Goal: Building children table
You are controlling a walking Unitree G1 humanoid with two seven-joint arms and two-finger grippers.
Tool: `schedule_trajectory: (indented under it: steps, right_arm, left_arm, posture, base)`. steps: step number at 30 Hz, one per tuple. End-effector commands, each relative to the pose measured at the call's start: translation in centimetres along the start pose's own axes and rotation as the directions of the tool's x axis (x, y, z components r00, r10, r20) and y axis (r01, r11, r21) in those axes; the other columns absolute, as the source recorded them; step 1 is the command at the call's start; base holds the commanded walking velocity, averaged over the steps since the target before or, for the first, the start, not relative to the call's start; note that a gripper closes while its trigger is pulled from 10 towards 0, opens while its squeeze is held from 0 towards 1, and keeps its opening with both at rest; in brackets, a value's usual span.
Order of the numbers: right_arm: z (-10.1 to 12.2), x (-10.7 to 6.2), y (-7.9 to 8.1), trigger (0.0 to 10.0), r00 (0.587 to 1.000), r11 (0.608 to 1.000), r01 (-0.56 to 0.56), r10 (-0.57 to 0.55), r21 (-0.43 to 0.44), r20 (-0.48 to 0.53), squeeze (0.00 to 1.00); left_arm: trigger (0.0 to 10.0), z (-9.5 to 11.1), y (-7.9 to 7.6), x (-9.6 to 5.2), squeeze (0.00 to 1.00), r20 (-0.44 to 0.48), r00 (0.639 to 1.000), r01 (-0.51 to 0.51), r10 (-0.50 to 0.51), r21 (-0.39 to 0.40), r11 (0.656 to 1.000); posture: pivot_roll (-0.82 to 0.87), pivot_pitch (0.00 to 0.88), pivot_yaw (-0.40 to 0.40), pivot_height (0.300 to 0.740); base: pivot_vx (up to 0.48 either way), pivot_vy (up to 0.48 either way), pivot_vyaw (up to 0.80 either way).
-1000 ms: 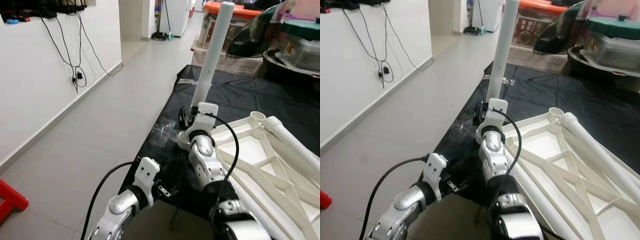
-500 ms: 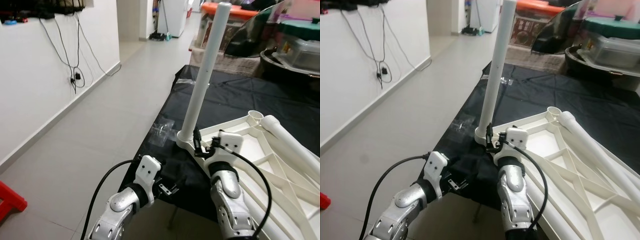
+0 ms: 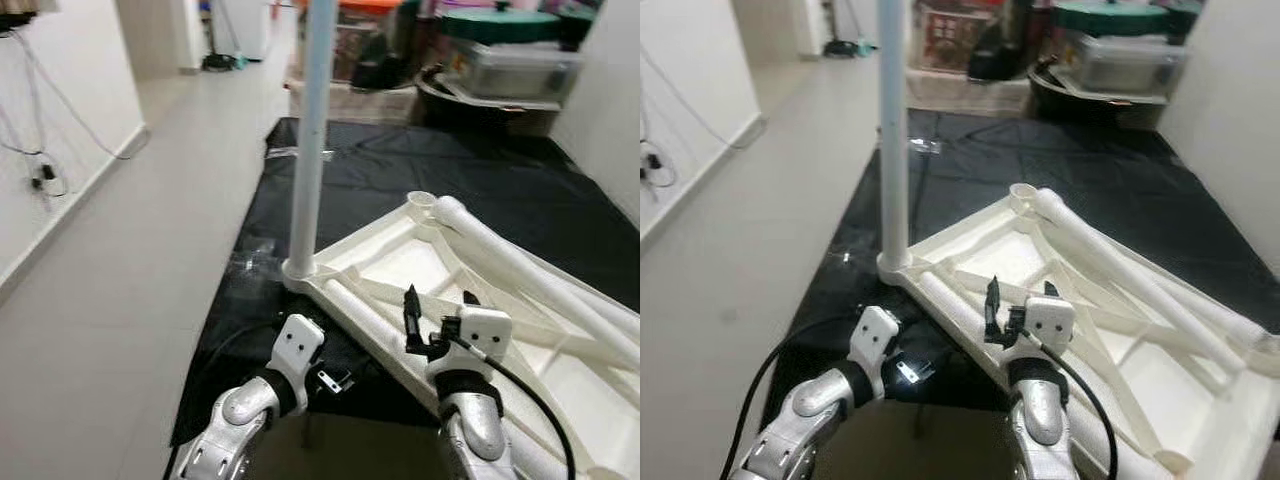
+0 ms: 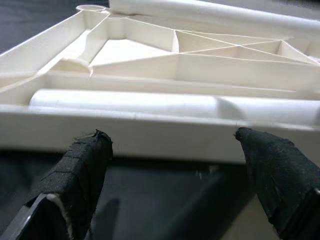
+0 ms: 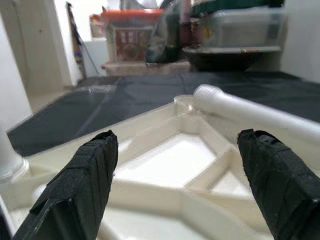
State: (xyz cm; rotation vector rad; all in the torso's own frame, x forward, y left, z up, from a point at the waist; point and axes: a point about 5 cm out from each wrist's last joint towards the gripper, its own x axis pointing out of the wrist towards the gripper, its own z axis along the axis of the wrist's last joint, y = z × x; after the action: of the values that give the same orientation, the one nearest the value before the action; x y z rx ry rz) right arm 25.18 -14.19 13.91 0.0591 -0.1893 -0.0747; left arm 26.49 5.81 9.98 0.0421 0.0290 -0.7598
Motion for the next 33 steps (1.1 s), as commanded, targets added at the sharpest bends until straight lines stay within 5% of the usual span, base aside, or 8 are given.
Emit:
schedule_trajectory:
  steps: [1, 14, 22, 28, 33]
  right_arm:
    - [0.7, 0.3, -0.4, 10.0, 1.0, 1.0, 0.013, -0.013, -0.013, 0.02, 0.0]
    - [2.8, 2.3, -1.6, 10.0, 0.995, 0.998, 0.06, -0.059, -0.015, 0.077, 0.0]
    - [4.4, 3.6, -3.7, 10.0, 0.988, 0.992, 0.118, -0.114, -0.034, 0.102, 0.0]
    - [5.6, 4.5, -7.2, 10.0, 0.951, 0.951, 0.305, -0.303, -0.041, 0.053, 0.0]
    - [6.1, 4.1, -11.0, 10.0, 0.84, 0.83, 0.538, -0.542, -0.144, 0.02, 0.0]
  left_arm:
    - [10.0, -0.2, -0.4, 0.3, 0.0, -0.008, 1.0, 0.016, -0.016, 0.011, 1.0]
    - [10.0, -0.4, -0.4, 0.4, 0.0, -0.016, 1.0, 0.011, -0.011, -0.006, 1.0]
    - [10.0, -0.4, -0.4, 0.3, 0.0, -0.016, 1.0, 0.013, -0.013, -0.016, 1.0]
    - [10.0, -0.5, -0.4, 0.3, 0.0, -0.018, 1.0, 0.017, -0.017, -0.023, 1.0]
    - [10.0, -0.6, -0.5, 0.3, 0.0, -0.017, 1.0, 0.021, -0.021, -0.028, 0.999]
  posture:
    - [0.07, 0.0, -0.073, 0.74]
    - [0.07, 0.0, -0.073, 0.74]
    - [0.07, 0.0, -0.075, 0.74]
    - [0.07, 0.0, -0.069, 0.74]
    - [0.06, 0.0, -0.071, 0.74]
  base:
    - [0.0, -0.48, 0.0]
    - [0.0, -0.449, 0.0]
    - [0.0, 0.0, 0.0]
    - [0.0, 0.0, 0.0]
    - [0.0, 0.0, 0.0]
